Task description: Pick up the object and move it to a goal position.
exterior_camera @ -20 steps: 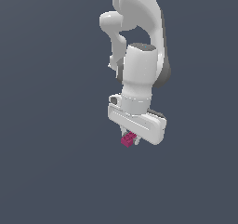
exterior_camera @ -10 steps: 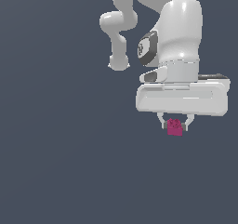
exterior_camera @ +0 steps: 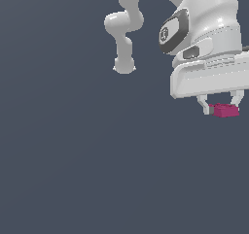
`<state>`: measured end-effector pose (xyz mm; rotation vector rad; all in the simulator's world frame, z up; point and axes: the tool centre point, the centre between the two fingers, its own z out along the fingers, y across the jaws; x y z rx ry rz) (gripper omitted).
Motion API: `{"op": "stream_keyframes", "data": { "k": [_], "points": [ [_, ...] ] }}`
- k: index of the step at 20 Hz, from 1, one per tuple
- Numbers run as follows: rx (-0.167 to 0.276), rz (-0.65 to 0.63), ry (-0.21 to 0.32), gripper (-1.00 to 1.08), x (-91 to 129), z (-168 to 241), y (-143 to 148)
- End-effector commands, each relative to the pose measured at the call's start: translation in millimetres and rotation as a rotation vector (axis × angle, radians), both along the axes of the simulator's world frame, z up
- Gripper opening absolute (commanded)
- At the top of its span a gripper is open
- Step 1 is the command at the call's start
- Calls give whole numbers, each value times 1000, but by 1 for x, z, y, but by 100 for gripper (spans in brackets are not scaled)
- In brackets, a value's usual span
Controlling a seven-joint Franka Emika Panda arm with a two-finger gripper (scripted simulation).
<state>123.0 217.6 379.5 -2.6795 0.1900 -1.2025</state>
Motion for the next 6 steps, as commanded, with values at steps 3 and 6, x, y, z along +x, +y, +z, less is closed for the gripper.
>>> {"op": "stream_keyframes", "data": {
  "k": [3, 6],
  "points": [
    [-7, 15, -11, -100, -3, 4, 4],
    [-4, 6, -4, -100, -1, 1, 1]
  ]
}}
